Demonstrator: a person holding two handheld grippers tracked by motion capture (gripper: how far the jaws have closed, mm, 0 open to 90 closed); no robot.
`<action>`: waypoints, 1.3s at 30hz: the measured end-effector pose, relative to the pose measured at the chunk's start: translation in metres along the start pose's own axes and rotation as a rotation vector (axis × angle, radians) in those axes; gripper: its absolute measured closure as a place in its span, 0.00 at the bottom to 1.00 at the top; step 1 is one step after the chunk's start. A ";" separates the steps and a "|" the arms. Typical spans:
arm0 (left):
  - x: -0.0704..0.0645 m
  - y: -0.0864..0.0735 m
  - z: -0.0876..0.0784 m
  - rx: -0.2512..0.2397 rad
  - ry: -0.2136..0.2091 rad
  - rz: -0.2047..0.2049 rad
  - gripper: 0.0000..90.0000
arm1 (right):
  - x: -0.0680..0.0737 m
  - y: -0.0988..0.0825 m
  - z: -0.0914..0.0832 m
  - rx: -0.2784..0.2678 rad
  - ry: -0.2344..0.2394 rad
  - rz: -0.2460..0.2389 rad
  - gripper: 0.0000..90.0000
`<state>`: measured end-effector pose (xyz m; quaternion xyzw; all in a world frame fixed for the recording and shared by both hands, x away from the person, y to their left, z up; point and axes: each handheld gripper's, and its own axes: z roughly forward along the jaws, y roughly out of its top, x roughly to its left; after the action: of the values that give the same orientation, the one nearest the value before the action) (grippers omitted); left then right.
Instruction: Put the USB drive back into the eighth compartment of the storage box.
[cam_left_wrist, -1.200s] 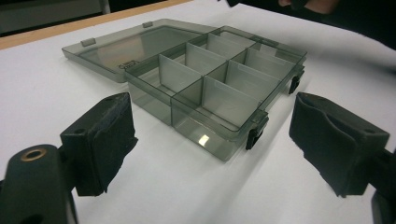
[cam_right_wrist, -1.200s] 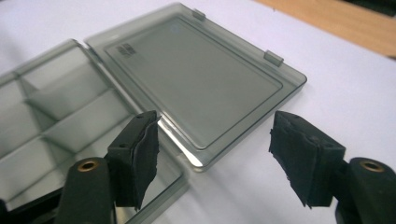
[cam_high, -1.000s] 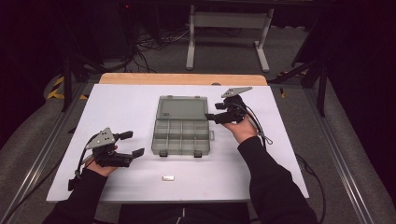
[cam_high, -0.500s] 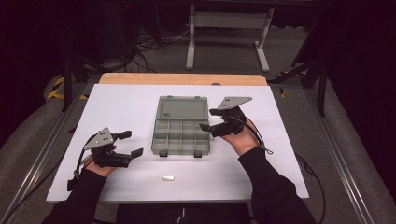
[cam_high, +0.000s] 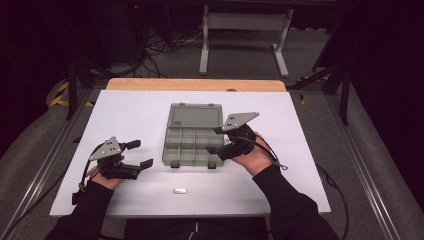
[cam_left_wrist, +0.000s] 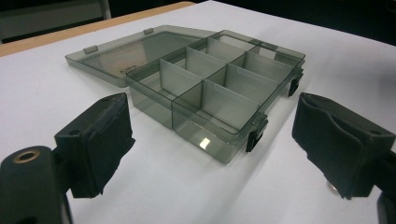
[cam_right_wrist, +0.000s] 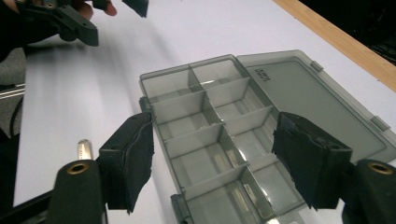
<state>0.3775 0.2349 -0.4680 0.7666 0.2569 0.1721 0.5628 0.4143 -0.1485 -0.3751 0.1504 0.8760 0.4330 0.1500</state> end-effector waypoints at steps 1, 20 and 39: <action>0.000 0.000 0.000 0.000 0.001 0.000 0.14 | 0.002 0.001 0.000 0.002 0.006 -0.007 0.32; -0.003 -0.006 -0.008 0.004 0.014 -0.012 0.14 | 0.029 0.015 0.035 0.125 0.151 -0.113 0.32; -0.003 -0.007 -0.012 0.003 0.019 -0.014 0.14 | 0.051 0.017 0.070 0.239 0.204 -0.182 0.32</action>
<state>0.3670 0.2438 -0.4715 0.7638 0.2678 0.1748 0.5606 0.3981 -0.0686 -0.4088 0.0425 0.9419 0.3233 0.0801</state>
